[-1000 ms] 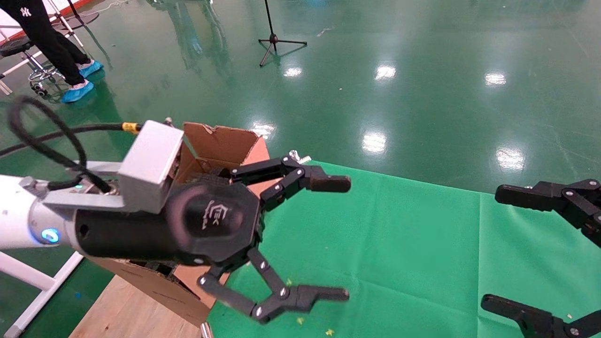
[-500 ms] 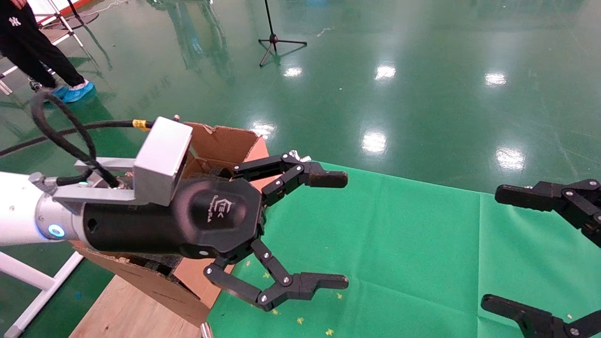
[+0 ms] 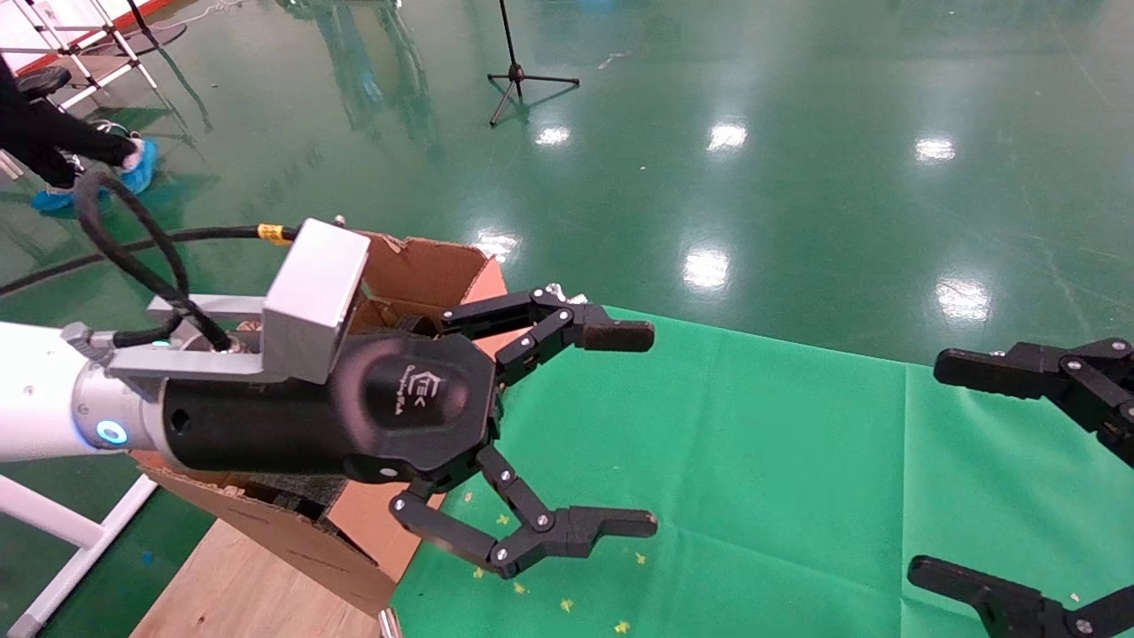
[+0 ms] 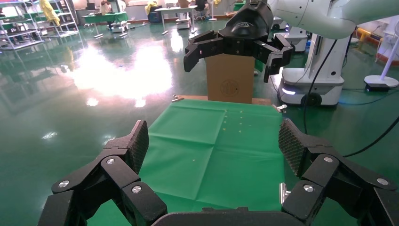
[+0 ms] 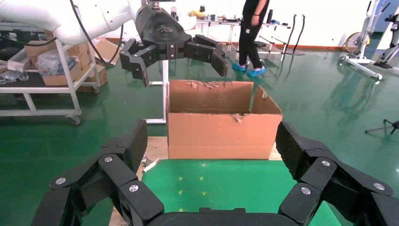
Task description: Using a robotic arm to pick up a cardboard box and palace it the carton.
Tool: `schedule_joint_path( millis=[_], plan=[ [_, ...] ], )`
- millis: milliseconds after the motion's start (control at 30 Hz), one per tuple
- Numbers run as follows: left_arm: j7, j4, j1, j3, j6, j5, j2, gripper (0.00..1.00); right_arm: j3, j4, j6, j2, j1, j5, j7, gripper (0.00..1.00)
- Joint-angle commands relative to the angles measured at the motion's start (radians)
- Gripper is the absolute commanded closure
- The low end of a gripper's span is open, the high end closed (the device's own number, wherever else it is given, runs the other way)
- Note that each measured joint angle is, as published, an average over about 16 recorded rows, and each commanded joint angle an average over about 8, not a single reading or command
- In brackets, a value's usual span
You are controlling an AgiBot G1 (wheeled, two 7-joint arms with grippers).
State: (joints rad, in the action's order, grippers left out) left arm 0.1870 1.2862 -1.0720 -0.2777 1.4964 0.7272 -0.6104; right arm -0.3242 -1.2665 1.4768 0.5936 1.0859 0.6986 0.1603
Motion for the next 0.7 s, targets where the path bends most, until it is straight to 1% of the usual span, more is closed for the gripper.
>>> schedule_joint_path(
  millis=[33, 700],
  plan=[
    [0.0, -0.001, -0.001, -0.001, 0.0, 0.001, 0.0, 0.0, 0.0, 0.0, 0.0, 0.0, 0.0, 0.0, 0.0, 0.0],
    [0.001, -0.003, -0.003, -0.002, -0.002, 0.004, -0.001, 0.0, 0.0, 0.0, 0.0, 0.0, 0.0, 0.0, 0.0, 0.0]
  ],
)
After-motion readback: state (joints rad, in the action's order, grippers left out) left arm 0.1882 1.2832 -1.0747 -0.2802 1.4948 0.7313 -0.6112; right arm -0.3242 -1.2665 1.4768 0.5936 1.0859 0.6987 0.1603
